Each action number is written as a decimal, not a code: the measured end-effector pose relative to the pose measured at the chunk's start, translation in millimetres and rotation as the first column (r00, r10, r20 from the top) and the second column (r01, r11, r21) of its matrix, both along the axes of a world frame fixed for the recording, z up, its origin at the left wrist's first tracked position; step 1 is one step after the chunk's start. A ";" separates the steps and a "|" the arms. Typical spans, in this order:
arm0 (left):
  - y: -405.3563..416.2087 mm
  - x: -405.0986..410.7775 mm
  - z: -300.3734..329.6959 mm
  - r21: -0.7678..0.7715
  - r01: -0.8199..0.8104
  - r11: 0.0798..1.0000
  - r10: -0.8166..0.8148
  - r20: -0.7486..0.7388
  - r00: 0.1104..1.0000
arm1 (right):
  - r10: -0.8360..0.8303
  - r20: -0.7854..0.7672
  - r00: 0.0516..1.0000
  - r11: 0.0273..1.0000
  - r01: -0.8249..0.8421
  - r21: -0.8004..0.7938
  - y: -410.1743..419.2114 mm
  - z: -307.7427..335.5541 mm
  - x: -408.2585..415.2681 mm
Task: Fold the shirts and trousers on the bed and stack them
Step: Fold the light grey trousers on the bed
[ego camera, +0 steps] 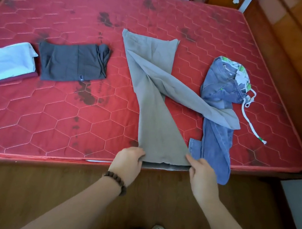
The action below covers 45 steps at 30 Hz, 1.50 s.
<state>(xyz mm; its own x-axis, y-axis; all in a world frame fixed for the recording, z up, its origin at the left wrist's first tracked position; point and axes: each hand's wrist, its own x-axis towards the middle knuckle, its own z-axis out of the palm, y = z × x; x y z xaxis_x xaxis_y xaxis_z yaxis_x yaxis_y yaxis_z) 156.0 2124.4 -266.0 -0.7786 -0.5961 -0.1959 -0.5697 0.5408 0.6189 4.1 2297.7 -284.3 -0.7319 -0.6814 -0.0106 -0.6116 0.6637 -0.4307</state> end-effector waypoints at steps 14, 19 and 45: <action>57.7 34.5 -68.7 0.051 -0.192 0.980 0.183 0.136 0.974 | 0.220 0.089 0.971 0.965 -0.230 0.123 35.0 -56.9 18.0; 69.3 37.6 -87.7 0.087 -0.048 0.995 0.025 0.252 0.967 | 0.163 0.144 0.976 0.962 -0.189 0.195 47.1 -78.7 19.1; -26.7 -49.1 -131.1 0.076 -0.066 0.995 0.025 0.454 0.891 | 0.097 0.466 0.879 0.912 -0.266 0.312 -54.6 -122.0 -80.9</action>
<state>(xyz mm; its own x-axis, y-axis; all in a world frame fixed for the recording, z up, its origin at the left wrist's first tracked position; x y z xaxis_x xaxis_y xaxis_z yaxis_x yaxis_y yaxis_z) 106.8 2097.7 -397.1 -0.5658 -0.5931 -0.5728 -0.8217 0.4637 0.3315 -76.8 2243.1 -406.4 -0.4583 -0.6880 -0.5627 -0.5438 0.7178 -0.4347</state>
